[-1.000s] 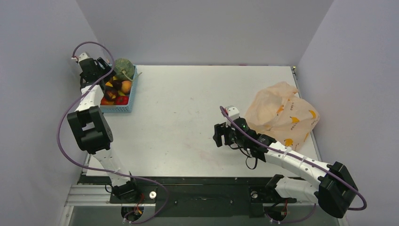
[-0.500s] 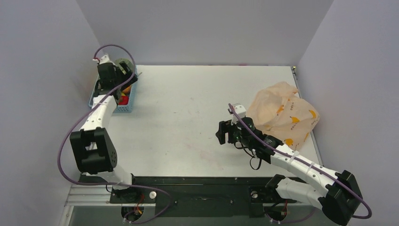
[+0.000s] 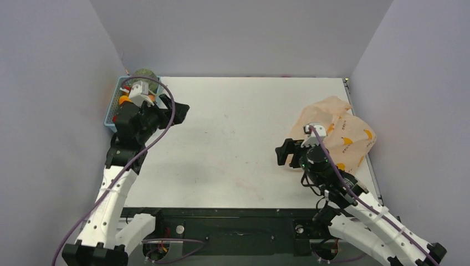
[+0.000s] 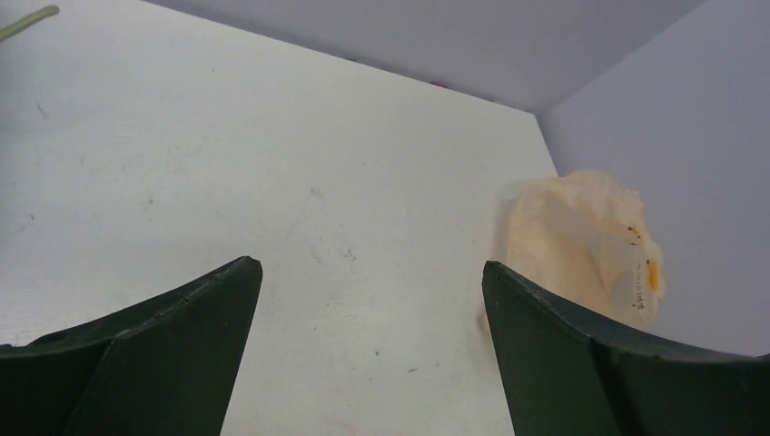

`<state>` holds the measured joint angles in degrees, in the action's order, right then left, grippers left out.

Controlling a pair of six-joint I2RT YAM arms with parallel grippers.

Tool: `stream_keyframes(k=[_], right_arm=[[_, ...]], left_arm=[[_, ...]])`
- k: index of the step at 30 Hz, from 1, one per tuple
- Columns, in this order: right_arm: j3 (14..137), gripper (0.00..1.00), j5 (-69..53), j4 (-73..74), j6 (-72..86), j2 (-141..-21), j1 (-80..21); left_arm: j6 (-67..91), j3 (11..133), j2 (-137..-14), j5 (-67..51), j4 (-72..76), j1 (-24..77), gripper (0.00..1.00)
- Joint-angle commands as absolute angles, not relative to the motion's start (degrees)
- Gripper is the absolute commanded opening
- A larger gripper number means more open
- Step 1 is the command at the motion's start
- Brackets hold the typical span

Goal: Take the fake fruits out of the plastic bag
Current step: Reset both arms

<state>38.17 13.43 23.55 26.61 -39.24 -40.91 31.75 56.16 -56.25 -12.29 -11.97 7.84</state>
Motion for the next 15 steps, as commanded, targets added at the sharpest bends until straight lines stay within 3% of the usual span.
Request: stream_keyframes(k=[1, 9, 15], right_arm=[[44.5, 0.80, 23.9, 32.4, 28.0, -32.4, -40.5], [54.2, 0.85, 40.6, 44.7, 28.1, -25.0, -40.4], [60.9, 0.86, 46.1, 48.7, 27.0, -20.5, -40.5]], left_arm=[[31.5, 58.4, -47.5, -14.9, -17.2, 8.0, 0.93], [29.6, 64.2, -36.7, -10.4, -24.8, 7.8, 0.97], [28.3, 68.8, -32.9, -7.8, -28.1, 7.9, 0.97]])
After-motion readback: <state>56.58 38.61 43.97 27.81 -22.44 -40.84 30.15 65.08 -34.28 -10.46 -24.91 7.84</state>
